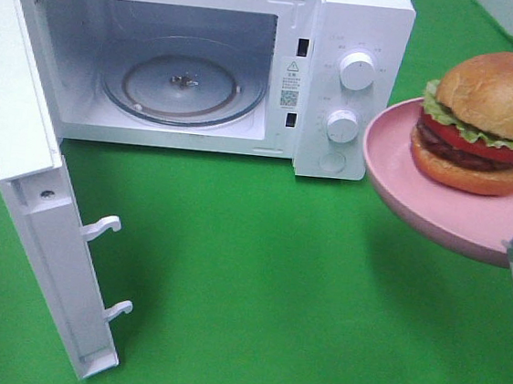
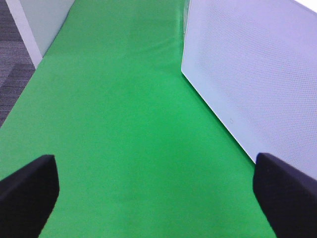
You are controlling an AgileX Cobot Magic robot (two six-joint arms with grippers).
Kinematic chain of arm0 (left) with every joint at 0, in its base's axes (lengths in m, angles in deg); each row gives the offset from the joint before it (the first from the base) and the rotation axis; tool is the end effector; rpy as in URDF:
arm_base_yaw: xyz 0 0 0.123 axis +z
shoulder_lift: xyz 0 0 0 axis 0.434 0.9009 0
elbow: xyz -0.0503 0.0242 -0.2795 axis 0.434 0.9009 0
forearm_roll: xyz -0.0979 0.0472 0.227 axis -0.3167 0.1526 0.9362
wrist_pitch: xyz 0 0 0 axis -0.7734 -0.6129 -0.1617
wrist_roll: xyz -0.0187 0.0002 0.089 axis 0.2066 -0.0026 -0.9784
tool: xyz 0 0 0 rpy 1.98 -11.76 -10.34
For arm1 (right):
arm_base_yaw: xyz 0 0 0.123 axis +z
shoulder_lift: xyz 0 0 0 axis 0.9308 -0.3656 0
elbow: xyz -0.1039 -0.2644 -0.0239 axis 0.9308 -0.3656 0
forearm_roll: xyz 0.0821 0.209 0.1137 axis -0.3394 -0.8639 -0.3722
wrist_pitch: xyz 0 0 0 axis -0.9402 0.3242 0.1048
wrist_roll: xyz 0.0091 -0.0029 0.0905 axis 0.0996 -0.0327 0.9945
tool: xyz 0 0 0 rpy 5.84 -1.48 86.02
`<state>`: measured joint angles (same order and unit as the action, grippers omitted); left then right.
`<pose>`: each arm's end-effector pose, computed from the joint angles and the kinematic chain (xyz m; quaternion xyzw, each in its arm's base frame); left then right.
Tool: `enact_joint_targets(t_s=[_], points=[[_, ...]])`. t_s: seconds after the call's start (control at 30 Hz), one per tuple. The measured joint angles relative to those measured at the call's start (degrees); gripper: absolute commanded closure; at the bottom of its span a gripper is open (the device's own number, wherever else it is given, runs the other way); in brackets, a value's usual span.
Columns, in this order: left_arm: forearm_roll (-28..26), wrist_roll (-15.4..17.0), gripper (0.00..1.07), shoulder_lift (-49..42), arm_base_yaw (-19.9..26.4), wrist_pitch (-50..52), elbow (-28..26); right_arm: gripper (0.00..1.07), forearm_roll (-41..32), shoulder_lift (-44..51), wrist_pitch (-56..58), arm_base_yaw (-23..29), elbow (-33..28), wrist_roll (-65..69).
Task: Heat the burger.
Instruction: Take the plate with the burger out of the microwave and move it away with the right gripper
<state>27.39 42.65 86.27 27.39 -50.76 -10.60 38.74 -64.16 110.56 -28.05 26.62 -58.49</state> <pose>-0.0084 -0.0002 0.2809 -0.0167 0.8516 0.0050 0.5240 0.1372 0.0739 0.2533 -0.7257 0.5903 -0.2433 0.2563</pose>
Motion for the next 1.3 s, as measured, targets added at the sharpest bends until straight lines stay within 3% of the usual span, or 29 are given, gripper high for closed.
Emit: enact_joint_targets(t_s=[0.07, 0.57, 1.1, 1.3], points=[[0.0, 0.0, 0.06, 0.0, 0.0, 0.0, 0.0, 1.07, 2.86, 0.06, 1.72, 0.0, 0.0, 6.25], [0.0, 0.0, 0.06, 0.0, 0.0, 0.0, 0.0, 1.07, 5.33, 0.17, 10.54, 0.0, 0.0, 23.84], [0.0, 0.0, 0.06, 0.0, 0.0, 0.0, 0.0, 1.07, 8.08, -0.46, 17.36, 0.0, 0.0, 36.73], [0.0, 0.0, 0.06, 0.0, 0.0, 0.0, 0.0, 1.07, 8.59, -7.05, 19.94, 0.0, 0.74, 46.87]])
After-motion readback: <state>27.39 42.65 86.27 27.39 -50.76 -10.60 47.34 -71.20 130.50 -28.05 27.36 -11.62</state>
